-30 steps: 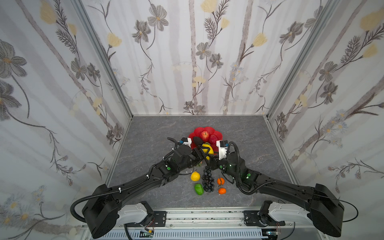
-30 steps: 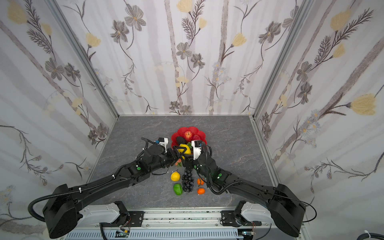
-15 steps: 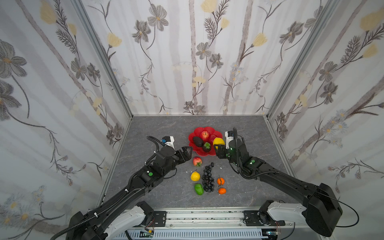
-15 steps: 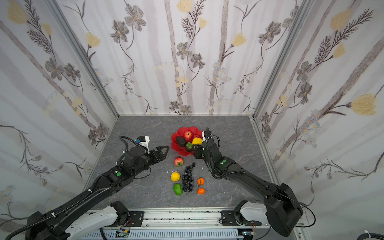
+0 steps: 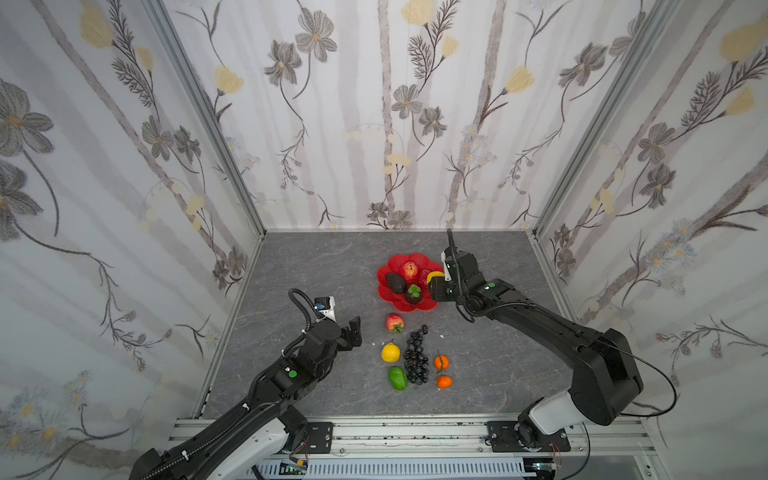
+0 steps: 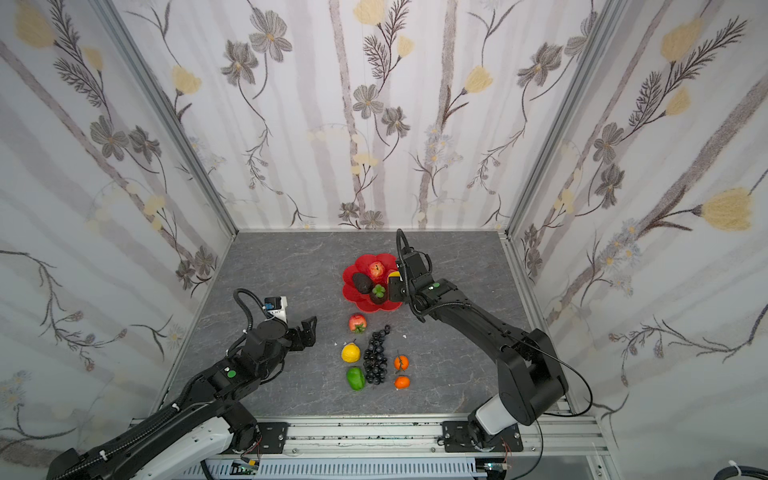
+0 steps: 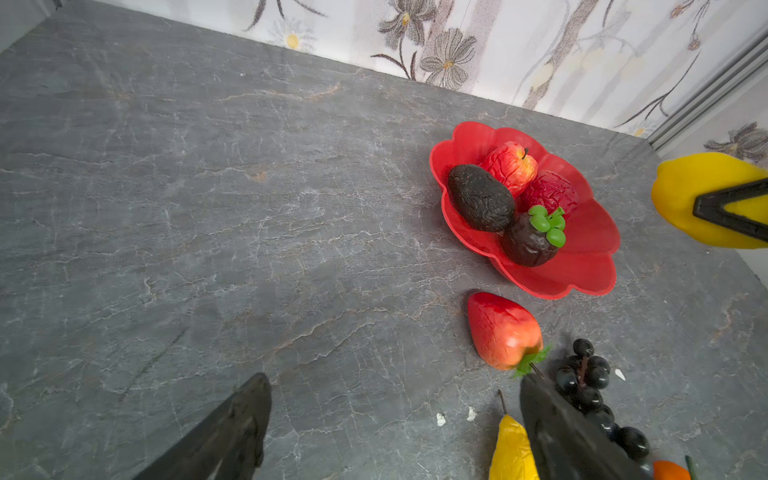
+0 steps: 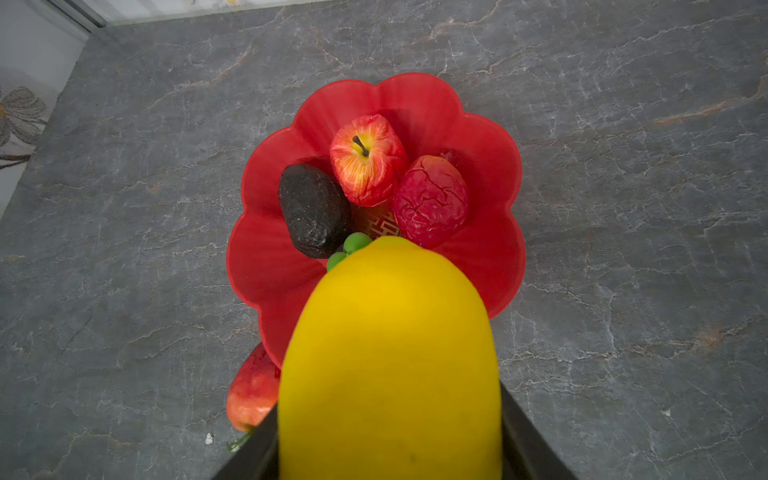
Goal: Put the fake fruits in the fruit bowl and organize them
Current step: 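Open the left gripper and draw back while the right gripper holds the lemon, then lower the lemon into the red bowl with the right gripper and open it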
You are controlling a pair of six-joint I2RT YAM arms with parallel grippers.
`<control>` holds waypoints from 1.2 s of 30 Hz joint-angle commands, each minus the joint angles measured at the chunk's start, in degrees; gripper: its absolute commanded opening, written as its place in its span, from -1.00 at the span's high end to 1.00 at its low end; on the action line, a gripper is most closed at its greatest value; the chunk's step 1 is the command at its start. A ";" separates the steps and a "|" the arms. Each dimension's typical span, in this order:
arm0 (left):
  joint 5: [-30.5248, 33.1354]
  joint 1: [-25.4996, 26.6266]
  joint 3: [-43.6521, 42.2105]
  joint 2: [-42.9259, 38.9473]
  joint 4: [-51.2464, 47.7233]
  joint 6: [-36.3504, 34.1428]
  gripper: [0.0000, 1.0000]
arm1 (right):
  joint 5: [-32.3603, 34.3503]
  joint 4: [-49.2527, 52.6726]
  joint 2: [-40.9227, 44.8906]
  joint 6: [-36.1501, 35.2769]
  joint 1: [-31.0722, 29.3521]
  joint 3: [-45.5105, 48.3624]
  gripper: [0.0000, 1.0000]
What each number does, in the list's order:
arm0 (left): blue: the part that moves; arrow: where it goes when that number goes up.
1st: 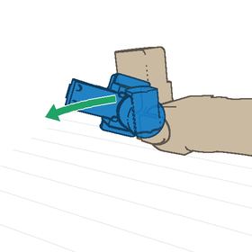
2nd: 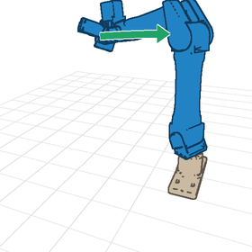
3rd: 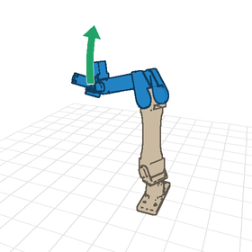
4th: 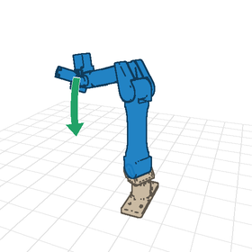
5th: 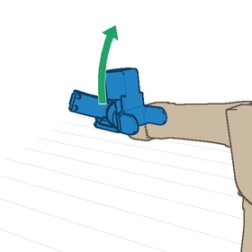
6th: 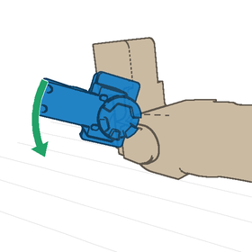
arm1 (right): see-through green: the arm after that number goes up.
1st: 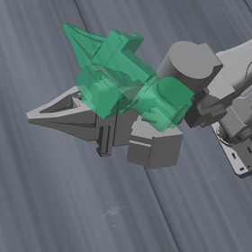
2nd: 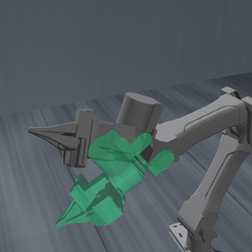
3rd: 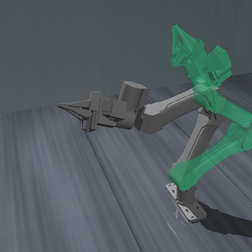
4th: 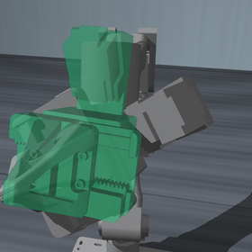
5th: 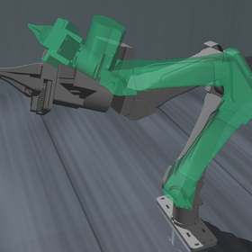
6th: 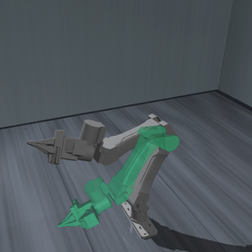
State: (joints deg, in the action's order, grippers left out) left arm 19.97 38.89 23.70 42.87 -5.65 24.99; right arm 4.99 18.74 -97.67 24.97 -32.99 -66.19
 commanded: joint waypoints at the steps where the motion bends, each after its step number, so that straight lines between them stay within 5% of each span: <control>1: 1.61 -0.13 -1.18 -0.16 4.54 -3.37 -0.88 | -2.15 3.05 -2.34 -1.30 0.77 -2.58 0.03; 36: 2.48 -0.66 -2.85 -1.98 5.79 -4.35 -0.95 | -4.64 20.49 -22.63 -7.04 3.55 -23.30 0.02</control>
State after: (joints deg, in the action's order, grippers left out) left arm 20.78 38.35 21.08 41.25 -1.08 20.75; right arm 0.51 38.85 -119.46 18.90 -29.52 -88.47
